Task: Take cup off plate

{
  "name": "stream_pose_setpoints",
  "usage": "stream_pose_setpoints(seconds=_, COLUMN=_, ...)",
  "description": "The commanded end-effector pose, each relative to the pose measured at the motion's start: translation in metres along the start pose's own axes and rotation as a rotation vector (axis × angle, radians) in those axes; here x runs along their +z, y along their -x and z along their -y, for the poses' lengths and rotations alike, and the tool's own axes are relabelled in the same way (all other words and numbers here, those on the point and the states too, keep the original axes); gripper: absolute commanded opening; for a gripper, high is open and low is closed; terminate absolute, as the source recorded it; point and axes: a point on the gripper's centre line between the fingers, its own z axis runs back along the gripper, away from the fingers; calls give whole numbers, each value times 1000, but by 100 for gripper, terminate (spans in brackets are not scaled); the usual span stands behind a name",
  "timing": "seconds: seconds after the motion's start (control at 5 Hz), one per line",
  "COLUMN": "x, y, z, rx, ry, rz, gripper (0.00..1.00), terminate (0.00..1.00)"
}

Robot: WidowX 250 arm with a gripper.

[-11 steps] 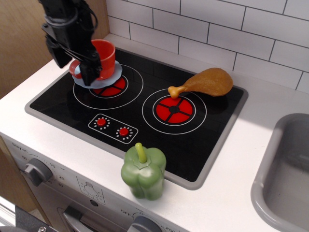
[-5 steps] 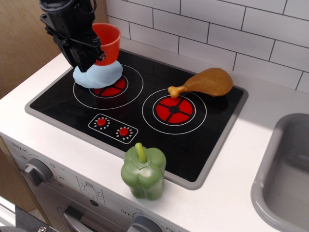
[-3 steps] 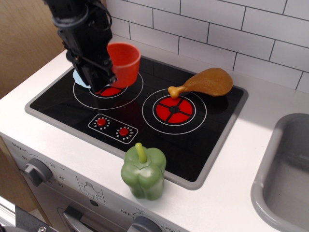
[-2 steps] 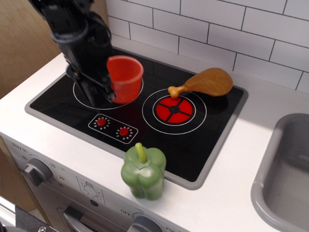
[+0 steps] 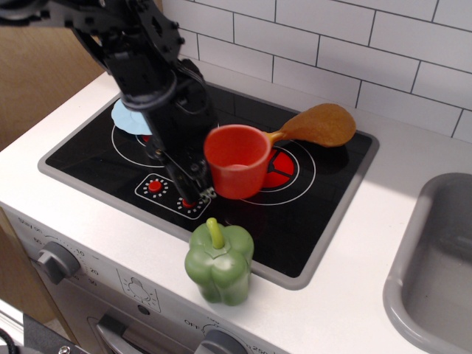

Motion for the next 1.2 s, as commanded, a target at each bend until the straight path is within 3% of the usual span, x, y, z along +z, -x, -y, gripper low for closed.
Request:
stream_pose_setpoints(seconds=0.0, x=-13, y=-19, z=9, rx=-8, ry=-57, rz=79, gripper=0, terminate=0)
stream_pose_setpoints(seconds=0.2, x=-18, y=-28, z=6, rx=36, ry=-62, rz=73, gripper=0, terminate=0)
stream_pose_setpoints(seconds=0.4, x=-13, y=-31, z=2, rx=69, ry=-74, rz=59, gripper=100, terminate=0)
stream_pose_setpoints(seconds=0.6, x=3, y=-32, z=-1, rx=77, ry=-79, rz=56, gripper=100, terminate=0)
stream_pose_setpoints(seconds=1.0, x=57, y=-50, z=-16, rx=140, ry=-60, rz=83, gripper=100, terminate=0)
